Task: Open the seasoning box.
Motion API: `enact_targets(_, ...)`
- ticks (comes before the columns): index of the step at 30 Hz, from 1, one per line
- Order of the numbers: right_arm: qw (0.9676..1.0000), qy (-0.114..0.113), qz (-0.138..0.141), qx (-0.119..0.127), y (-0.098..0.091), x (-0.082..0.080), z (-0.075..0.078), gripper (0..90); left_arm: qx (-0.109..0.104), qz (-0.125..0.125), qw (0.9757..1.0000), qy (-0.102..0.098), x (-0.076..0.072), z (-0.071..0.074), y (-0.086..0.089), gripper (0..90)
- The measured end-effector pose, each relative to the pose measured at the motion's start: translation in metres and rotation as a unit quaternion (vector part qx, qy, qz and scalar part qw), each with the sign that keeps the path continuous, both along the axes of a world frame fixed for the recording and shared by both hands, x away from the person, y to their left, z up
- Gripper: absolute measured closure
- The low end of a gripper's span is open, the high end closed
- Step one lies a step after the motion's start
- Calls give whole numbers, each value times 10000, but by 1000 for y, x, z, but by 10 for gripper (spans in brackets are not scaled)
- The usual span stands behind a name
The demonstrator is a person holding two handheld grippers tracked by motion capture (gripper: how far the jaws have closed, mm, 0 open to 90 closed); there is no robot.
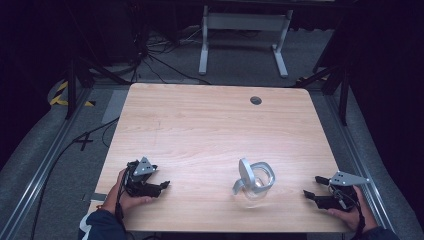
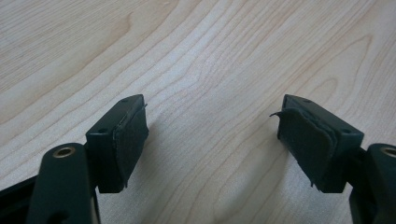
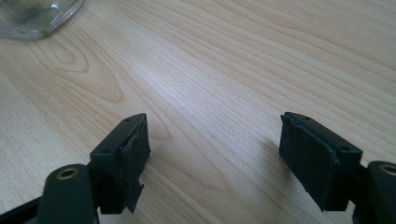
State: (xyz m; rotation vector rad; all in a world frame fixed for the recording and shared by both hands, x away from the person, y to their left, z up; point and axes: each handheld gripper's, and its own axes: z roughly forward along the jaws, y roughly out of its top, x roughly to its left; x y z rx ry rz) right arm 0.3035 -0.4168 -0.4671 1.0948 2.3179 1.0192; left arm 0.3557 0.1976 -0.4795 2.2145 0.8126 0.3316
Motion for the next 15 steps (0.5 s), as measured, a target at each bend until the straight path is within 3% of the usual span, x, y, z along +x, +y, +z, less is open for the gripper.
enact_targets(15, 10000, 2, 16, -4, 1, 1, 0, 240, 19, 7, 10000, 16, 0, 0, 0, 241)
